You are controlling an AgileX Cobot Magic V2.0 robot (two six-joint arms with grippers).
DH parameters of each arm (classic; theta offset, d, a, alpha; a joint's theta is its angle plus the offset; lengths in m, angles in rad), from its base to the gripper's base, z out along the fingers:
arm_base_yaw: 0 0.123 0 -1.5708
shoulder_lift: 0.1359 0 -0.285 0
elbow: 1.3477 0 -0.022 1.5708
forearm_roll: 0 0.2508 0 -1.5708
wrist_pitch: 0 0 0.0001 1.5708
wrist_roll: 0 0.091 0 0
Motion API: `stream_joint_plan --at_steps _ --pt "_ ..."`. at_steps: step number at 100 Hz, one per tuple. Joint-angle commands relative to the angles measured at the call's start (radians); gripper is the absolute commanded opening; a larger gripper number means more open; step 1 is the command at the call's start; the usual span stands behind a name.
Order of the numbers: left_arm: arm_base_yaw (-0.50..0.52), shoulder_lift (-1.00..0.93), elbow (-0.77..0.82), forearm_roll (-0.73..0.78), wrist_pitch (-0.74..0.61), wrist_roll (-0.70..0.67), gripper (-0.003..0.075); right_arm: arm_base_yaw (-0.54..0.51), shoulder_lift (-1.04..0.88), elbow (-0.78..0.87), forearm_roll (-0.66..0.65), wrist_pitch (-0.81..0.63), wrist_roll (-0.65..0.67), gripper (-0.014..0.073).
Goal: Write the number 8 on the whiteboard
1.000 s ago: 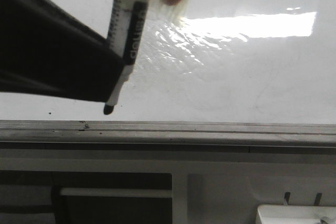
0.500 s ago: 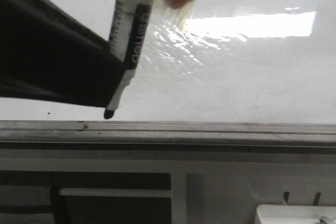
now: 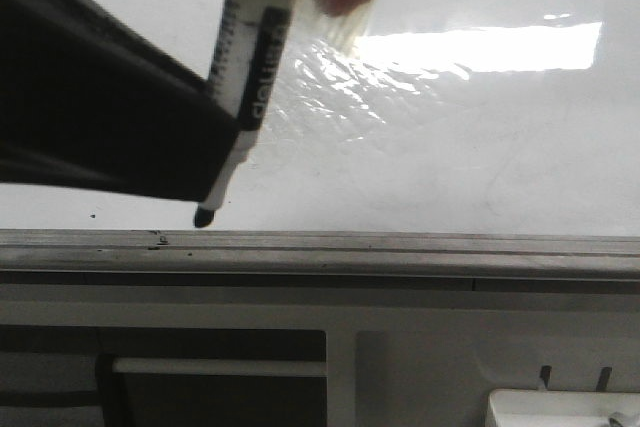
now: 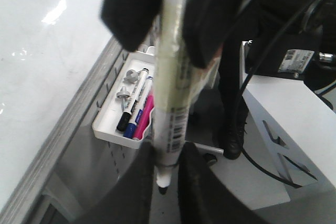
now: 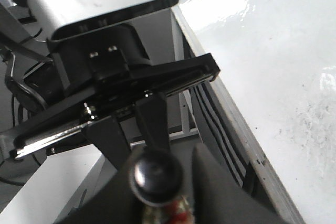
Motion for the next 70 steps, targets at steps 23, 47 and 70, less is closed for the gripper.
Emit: stream_joint_plan --at_steps 23,47,70 --pt "-0.006 -0.035 -0.034 -0.103 -0.009 -0.035 0.0342 0.002 -0.04 -0.011 0.007 -0.032 -0.04 -0.0059" --pt "-0.006 -0.253 -0.022 -0.055 -0.144 -0.221 0.0407 0.002 -0.262 0.107 -0.086 -0.225 -0.057 -0.0059" --pt "-0.006 -0.545 0.07 -0.051 -0.396 -0.243 0.0221 0.002 -0.389 0.171 -0.164 -0.656 -0.057 -0.0061"
